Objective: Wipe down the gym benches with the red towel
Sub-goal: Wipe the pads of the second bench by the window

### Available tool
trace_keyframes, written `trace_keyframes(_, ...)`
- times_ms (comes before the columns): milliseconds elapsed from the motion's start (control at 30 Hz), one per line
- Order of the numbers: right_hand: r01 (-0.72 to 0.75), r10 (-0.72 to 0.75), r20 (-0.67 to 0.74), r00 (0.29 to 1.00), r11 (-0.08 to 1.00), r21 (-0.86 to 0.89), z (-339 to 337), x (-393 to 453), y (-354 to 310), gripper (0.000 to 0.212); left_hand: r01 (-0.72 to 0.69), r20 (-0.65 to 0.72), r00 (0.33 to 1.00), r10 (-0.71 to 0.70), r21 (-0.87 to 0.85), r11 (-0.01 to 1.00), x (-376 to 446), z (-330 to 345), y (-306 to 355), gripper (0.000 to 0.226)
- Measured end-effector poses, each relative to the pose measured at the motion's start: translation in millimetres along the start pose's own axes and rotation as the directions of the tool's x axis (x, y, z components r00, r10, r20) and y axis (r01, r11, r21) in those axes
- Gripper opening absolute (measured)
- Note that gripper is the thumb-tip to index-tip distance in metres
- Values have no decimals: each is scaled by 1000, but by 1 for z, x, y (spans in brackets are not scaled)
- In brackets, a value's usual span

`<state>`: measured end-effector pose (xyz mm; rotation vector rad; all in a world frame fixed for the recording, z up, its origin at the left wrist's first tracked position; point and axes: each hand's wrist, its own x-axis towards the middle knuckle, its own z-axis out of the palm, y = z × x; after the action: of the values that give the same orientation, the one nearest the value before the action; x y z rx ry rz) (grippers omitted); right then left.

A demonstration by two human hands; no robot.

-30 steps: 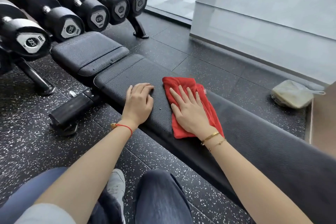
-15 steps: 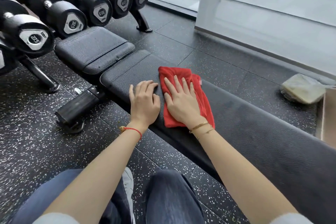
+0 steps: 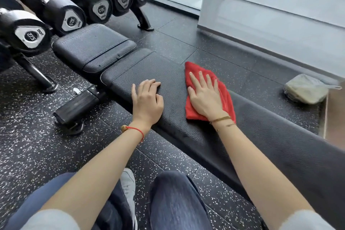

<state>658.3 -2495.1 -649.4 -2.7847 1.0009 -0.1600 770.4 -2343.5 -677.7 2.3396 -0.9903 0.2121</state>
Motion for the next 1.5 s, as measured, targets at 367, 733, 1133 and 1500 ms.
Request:
trace_keyframes(367, 155, -154, -22, 988, 988, 16, 5, -81, 8, 54, -193, 241, 957, 161, 117, 974, 8, -21, -22, 46)
trace_keyframes(733, 253, -253, -23, 967, 967, -10, 26, -62, -76, 54, -171, 196, 971, 137, 172, 970, 11, -38, -49, 44)
trace_keyframes(1133, 63, -63, -11, 998, 998, -12, 8, -30, -22, 54, -189, 240, 961, 141, 188, 964, 10, -37, -55, 47)
trace_keyframes(1500, 222, -221, -23, 975, 975, 20, 6, -90, 10, 53, -143, 157, 980, 118, 154, 978, 22, -20, -25, 43)
